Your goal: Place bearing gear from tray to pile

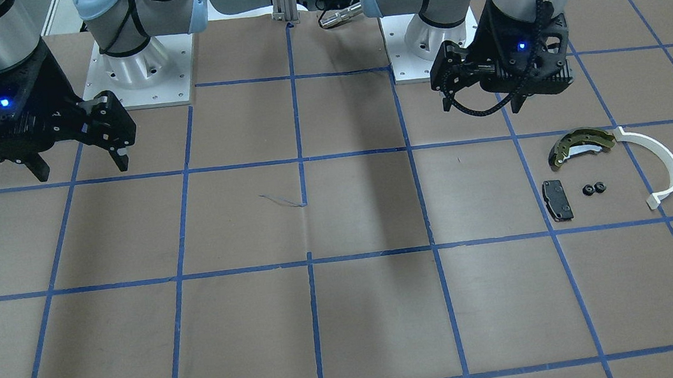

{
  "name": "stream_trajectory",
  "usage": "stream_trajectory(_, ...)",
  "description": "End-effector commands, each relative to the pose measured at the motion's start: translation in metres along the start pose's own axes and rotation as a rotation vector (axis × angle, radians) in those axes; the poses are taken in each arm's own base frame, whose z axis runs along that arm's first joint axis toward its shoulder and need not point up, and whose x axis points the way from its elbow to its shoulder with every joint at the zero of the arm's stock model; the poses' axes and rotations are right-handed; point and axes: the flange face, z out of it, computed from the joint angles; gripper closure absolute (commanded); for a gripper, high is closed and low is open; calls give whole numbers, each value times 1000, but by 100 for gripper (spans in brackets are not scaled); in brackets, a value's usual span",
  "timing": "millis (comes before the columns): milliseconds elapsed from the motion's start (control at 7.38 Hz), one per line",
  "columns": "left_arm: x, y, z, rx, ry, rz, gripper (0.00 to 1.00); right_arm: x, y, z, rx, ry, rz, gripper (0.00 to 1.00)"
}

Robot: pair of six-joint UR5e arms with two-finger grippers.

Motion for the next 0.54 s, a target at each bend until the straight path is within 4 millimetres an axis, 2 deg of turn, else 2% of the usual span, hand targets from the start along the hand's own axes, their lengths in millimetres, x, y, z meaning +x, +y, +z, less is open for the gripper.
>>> stream_trajectory(0, -2, 10, 8, 15, -7, -6, 0, 0, -1, 2, -2, -5, -1, 0)
stream_trajectory(406, -1, 12, 12, 7, -4, -6, 0, 0, -3, 1, 20, -7, -2, 0)
